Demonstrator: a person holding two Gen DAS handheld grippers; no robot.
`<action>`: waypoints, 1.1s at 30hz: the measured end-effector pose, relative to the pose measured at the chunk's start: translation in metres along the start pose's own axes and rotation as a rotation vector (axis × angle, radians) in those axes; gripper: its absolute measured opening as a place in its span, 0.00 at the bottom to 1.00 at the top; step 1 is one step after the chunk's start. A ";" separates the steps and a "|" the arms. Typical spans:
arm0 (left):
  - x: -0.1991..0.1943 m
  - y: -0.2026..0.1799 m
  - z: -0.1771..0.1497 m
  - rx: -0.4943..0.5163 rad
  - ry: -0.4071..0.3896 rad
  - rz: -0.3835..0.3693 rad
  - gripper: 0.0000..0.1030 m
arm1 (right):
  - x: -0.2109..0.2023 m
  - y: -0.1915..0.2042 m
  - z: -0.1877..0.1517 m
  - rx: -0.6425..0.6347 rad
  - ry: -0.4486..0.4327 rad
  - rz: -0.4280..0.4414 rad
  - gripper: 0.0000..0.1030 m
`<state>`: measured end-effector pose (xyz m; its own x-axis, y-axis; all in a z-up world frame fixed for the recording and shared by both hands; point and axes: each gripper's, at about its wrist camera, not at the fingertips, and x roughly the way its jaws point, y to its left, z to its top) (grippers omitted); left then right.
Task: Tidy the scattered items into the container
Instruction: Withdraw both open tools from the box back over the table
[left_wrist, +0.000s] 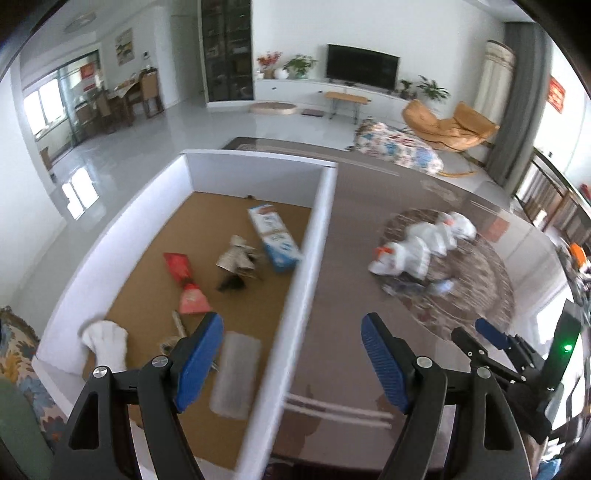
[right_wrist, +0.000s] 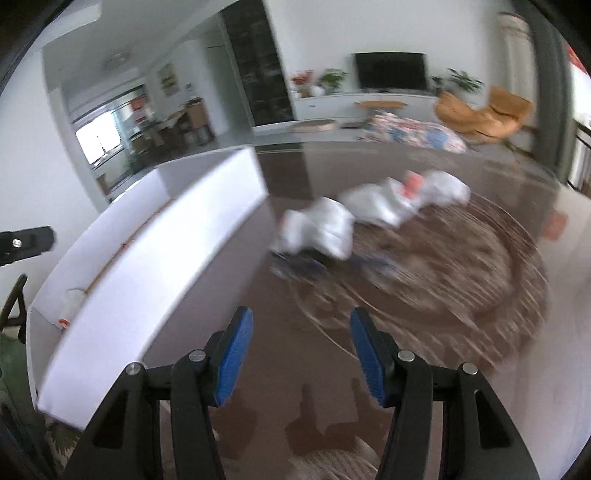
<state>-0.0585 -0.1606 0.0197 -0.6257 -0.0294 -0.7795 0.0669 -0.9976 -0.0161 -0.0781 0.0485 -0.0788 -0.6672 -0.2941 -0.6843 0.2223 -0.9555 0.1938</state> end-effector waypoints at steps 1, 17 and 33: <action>-0.002 -0.010 -0.005 0.015 0.001 -0.002 0.75 | -0.010 -0.013 -0.011 0.016 -0.003 -0.021 0.54; 0.081 -0.152 -0.109 0.196 0.124 -0.164 0.75 | -0.072 -0.088 -0.110 0.189 -0.075 -0.241 0.54; 0.120 -0.164 -0.121 0.201 0.139 -0.127 1.00 | -0.066 -0.090 -0.115 0.158 -0.054 -0.328 0.55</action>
<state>-0.0503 0.0069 -0.1470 -0.5052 0.0917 -0.8581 -0.1700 -0.9854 -0.0053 0.0275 0.1566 -0.1317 -0.7223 0.0322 -0.6908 -0.1198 -0.9896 0.0791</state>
